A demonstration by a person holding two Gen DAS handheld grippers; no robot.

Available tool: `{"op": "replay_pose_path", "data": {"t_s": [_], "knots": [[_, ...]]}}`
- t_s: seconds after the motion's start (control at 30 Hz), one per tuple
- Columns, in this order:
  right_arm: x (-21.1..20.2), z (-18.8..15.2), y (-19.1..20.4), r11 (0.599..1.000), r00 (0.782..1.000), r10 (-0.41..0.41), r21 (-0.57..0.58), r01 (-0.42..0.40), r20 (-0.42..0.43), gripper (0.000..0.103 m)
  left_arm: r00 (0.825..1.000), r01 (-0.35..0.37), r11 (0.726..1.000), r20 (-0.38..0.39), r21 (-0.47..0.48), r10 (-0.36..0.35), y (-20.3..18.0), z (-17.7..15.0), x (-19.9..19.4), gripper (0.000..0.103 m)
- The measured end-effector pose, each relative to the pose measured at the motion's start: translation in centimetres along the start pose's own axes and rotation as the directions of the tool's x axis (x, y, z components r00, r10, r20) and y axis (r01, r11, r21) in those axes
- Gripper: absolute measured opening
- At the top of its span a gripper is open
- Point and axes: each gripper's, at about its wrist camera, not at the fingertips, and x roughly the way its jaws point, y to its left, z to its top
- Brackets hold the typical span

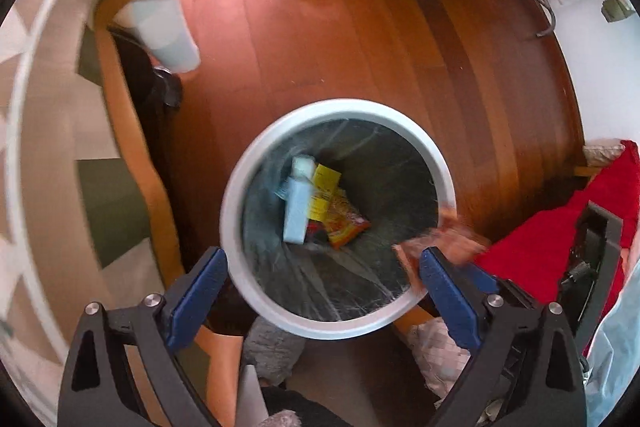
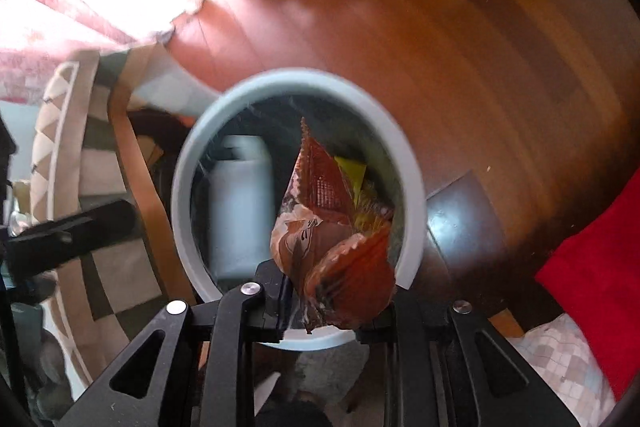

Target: Collect trash

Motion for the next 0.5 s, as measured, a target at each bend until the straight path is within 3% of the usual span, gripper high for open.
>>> {"op": "replay_pose_path", "data": {"t_s": [0.07,0.13,0.2,0.3,0.37,0.5], "knots": [[0.4,0.0,0.1,1.000,1.000,-0.008,-0.006,0.008,-0.008,0.065,0.999,-0.030,0.999,0.029,0.012,0.030,0.6,-0.5,-1.0,0.098],[0.1,-0.2,0.2,1.000,1.000,-0.005,-0.005,0.005,0.001,0.070,0.996,-0.068,0.997,0.059,0.023,0.066,0.6,-1.0,-1.8,0.098],[-0.4,-0.4,0.3,1.000,1.000,0.002,0.001,-0.002,0.008,0.083,0.989,-0.116,0.993,0.098,0.032,0.112,0.3,-1.8,-2.9,0.098],[-1.6,-0.8,0.6,1.000,0.999,-0.019,-0.013,0.019,0.030,0.089,0.978,-0.168,0.985,0.129,0.039,0.161,0.4,-2.9,-3.8,0.098],[-2.8,-1.4,0.7,0.998,0.997,-0.064,-0.026,0.065,0.039,0.102,0.972,-0.195,0.980,0.145,0.043,0.187,0.3,-3.7,-4.3,0.098],[-4.8,-2.4,1.4,0.983,0.983,-0.171,-0.060,0.175,0.069,0.103,0.965,-0.217,0.974,0.162,0.058,0.205,0.1,-5.1,-5.0,0.098]]}}
